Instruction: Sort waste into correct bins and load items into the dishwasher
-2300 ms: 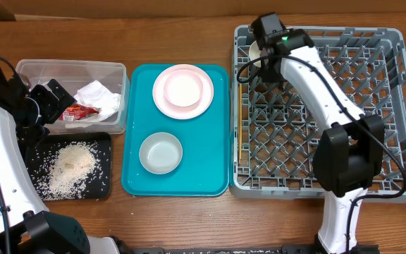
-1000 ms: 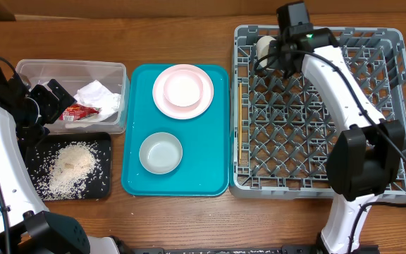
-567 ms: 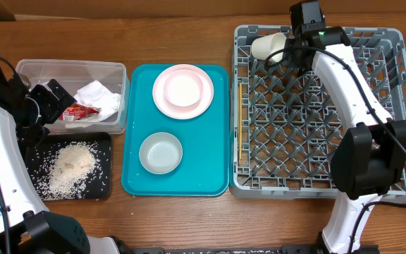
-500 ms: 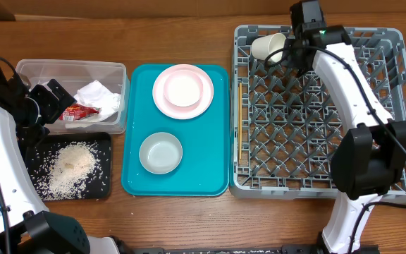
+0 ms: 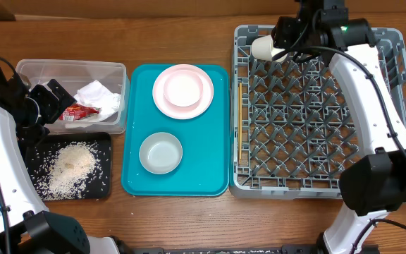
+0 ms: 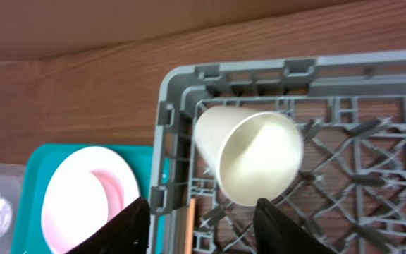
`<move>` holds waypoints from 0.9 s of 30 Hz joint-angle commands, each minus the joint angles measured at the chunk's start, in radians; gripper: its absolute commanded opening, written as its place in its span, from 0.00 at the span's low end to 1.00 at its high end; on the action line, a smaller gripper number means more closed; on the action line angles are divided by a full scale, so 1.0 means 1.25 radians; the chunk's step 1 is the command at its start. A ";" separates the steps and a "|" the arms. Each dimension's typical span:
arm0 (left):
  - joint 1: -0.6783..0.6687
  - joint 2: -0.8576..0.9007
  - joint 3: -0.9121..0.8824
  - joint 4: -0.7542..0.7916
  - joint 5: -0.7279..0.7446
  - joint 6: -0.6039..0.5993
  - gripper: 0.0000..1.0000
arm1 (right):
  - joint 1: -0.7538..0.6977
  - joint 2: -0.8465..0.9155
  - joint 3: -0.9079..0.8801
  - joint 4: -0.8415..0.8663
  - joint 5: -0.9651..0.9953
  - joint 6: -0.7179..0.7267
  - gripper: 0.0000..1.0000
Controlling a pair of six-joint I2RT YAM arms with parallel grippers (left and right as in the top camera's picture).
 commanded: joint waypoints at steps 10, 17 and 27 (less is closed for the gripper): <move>0.003 -0.006 0.016 0.003 -0.003 -0.009 1.00 | -0.001 0.097 -0.010 0.035 -0.040 -0.044 0.31; 0.003 -0.006 0.016 0.003 -0.003 -0.009 1.00 | -0.001 0.114 -0.011 0.038 -0.040 -0.044 0.24; 0.003 -0.006 0.016 0.003 -0.003 -0.009 1.00 | -0.001 0.114 -0.038 0.060 -0.039 -0.044 0.22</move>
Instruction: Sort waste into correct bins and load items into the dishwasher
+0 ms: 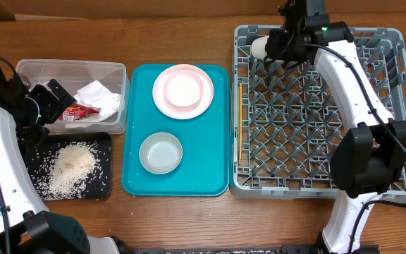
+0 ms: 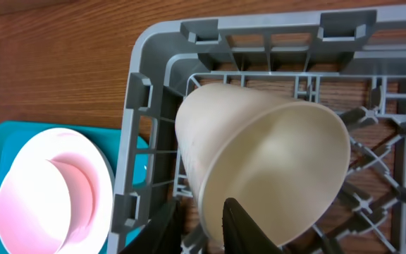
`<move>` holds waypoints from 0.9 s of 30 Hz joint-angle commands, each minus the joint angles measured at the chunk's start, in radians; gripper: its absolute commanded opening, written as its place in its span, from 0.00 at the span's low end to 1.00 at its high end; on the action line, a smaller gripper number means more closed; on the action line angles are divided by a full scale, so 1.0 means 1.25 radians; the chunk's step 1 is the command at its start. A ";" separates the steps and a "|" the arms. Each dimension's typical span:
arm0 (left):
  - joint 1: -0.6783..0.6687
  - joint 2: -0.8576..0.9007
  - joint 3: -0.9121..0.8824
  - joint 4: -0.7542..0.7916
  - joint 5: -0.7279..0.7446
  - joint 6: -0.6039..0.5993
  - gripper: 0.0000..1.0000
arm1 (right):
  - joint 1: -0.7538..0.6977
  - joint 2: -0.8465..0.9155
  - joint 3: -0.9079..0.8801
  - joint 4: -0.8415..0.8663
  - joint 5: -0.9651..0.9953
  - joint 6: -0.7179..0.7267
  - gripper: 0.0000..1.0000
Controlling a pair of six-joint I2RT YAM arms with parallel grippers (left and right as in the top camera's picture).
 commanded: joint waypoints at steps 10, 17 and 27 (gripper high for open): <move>0.003 -0.006 0.016 0.003 -0.003 -0.009 1.00 | -0.002 0.002 -0.038 0.031 -0.004 -0.004 0.17; 0.003 -0.006 0.016 0.003 -0.003 -0.009 1.00 | -0.002 -0.002 -0.027 0.027 -0.005 -0.003 0.04; 0.003 -0.006 0.016 0.003 -0.003 -0.009 1.00 | -0.002 -0.092 -0.004 0.014 -0.180 -0.004 0.04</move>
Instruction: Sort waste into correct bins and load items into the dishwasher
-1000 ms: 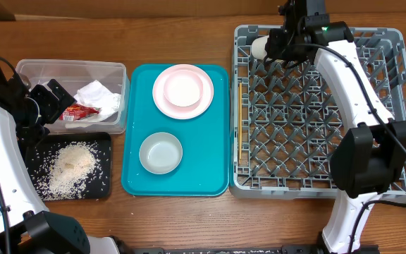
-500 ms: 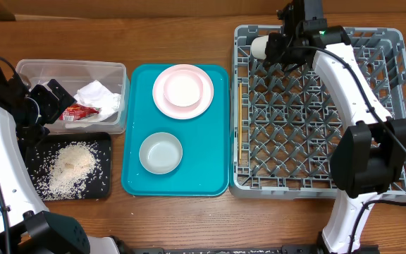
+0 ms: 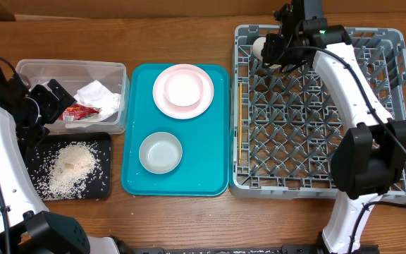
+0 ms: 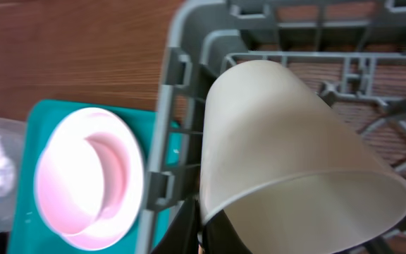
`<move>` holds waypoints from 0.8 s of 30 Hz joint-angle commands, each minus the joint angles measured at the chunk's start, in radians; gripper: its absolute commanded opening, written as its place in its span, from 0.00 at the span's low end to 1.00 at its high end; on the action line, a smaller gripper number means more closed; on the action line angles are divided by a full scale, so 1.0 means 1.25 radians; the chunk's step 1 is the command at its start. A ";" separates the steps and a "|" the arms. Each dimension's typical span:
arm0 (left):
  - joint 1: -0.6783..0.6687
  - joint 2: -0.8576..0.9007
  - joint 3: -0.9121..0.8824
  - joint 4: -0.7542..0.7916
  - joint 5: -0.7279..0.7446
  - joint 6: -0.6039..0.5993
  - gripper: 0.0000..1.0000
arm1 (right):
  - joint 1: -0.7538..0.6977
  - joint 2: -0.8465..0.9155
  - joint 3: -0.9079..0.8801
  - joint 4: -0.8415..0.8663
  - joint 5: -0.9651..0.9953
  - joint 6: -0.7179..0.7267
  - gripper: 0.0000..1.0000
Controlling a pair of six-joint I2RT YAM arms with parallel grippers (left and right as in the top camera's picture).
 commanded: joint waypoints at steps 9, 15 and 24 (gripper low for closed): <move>0.003 -0.006 0.016 0.003 -0.003 -0.009 1.00 | -0.004 -0.101 0.014 0.065 -0.417 -0.089 0.04; 0.003 -0.006 0.016 0.003 -0.003 -0.009 1.00 | -0.004 -0.085 -0.034 0.101 -0.417 -0.125 0.04; 0.003 -0.006 0.016 0.003 -0.003 -0.009 1.00 | -0.004 0.032 -0.087 0.210 -0.489 -0.151 0.04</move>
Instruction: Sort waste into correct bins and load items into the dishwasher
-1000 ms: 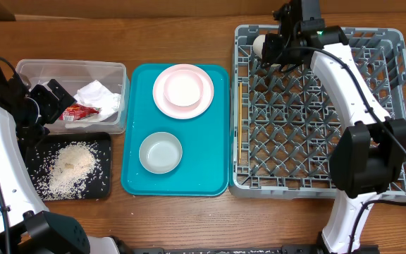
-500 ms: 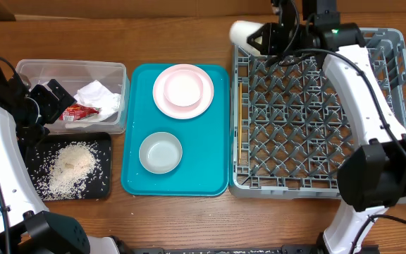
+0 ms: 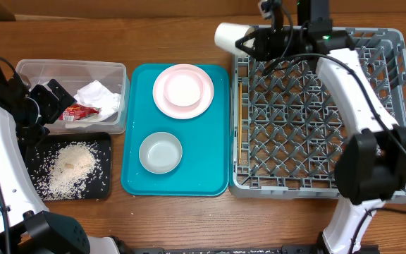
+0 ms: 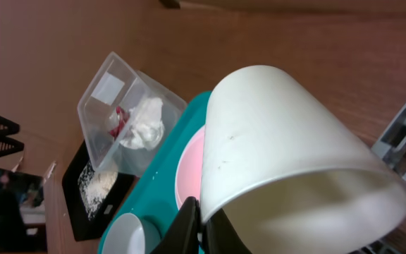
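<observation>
A cream paper cup (image 3: 228,35) hangs on its side above the rack's far left corner, base pointing left over the wood. My right gripper (image 3: 254,41) is shut on its rim; in the right wrist view the cup (image 4: 280,148) fills the frame, its rim pinched between the black fingers (image 4: 189,229). The grey dishwasher rack (image 3: 372,180) holds a wooden chopstick (image 3: 240,120) along its left wall. A pink plate with a pink bowl (image 3: 182,89) and a pale grey bowl (image 3: 161,152) rest on the teal tray (image 3: 210,176). My left gripper (image 3: 48,99) sits over the bins' left side.
A clear plastic bin (image 3: 30,67) holds crumpled white paper (image 3: 99,97) and a red wrapper (image 3: 78,111). A black tray (image 3: 103,141) with spilled rice (image 3: 69,166) lies in front of it. Bare wooden table surrounds everything.
My right gripper, shut on the cup's rim, has lifted the cup out of the rack's far left corner; it now hangs higher and further left, over the rack edge. The left arm is unchanged.
The cup lay tilted in the rack's far left corner with my right gripper open just above it. The gripper then closed in on the rim, then pinched it. Now the cup is held up clear of the rack. Left arm stayed still throughout.
</observation>
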`<move>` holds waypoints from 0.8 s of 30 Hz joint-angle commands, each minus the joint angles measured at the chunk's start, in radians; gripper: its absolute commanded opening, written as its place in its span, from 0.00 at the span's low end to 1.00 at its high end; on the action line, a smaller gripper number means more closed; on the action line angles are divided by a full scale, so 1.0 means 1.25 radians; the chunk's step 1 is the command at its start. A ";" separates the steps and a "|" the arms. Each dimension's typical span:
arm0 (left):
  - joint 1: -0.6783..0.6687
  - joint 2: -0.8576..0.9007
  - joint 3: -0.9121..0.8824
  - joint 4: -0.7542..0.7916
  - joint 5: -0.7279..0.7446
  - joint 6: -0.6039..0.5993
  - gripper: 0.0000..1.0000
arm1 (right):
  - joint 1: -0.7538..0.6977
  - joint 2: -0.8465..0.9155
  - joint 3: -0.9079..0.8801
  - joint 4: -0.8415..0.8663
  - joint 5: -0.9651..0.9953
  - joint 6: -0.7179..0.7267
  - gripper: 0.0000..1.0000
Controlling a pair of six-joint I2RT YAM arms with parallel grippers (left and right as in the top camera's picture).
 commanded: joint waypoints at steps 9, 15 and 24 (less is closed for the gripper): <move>0.003 -0.006 0.016 0.003 -0.003 -0.009 1.00 | -0.022 0.109 -0.014 0.018 -0.052 -0.067 0.04; 0.003 -0.006 0.016 0.003 -0.003 -0.009 1.00 | -0.064 0.109 -0.014 -0.045 -0.052 -0.108 0.04; 0.003 -0.006 0.016 0.003 -0.003 -0.009 1.00 | -0.107 0.113 -0.014 -0.115 -0.053 -0.228 0.04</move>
